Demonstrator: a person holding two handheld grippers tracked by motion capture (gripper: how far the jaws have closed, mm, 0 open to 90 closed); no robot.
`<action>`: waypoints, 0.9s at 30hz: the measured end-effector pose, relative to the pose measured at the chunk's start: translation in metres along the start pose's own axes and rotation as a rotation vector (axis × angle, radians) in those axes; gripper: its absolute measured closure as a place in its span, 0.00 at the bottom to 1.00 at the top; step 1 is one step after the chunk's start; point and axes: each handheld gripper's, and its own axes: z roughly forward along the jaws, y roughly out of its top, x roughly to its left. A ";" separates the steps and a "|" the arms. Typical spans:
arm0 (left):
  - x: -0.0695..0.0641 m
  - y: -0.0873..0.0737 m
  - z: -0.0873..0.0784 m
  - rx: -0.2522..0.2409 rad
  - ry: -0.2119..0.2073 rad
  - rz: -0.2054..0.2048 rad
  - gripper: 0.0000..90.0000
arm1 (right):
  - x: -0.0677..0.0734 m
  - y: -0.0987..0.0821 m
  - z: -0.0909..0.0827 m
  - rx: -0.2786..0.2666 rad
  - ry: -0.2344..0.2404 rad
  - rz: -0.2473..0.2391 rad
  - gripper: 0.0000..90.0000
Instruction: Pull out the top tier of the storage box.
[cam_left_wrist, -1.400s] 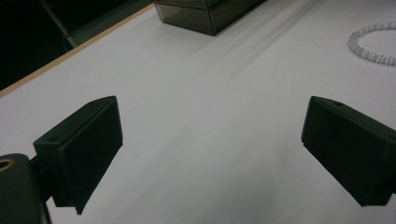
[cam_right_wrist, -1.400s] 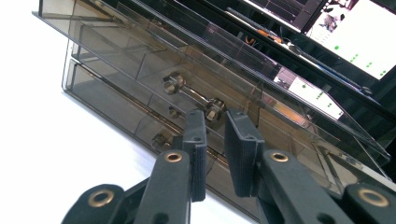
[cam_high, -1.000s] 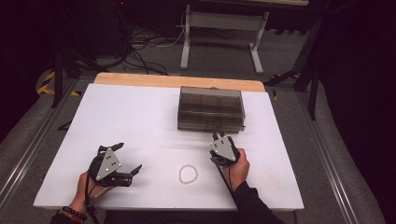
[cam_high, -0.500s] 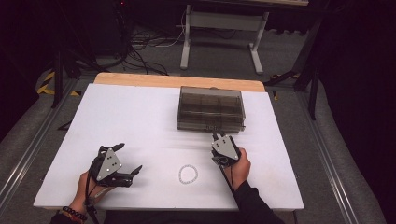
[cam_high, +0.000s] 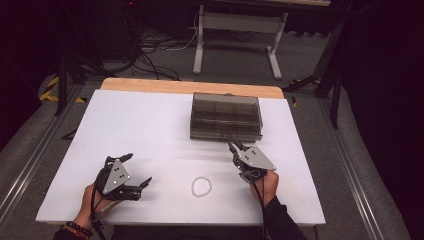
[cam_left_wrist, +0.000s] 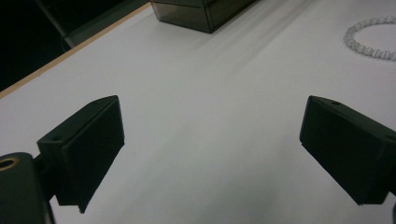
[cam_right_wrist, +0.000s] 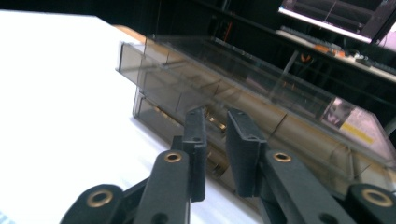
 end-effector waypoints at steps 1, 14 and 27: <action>0.001 0.000 0.000 0.002 0.001 0.007 0.08 | -0.003 0.001 -0.002 -0.010 -0.013 0.007 0.93; 0.003 -0.002 0.004 0.011 -0.012 -0.012 0.08 | -0.066 0.017 -0.006 0.055 -0.080 0.234 1.00; 0.002 -0.003 0.003 0.013 -0.013 -0.016 0.09 | -0.092 0.018 0.009 0.200 -0.059 0.255 1.00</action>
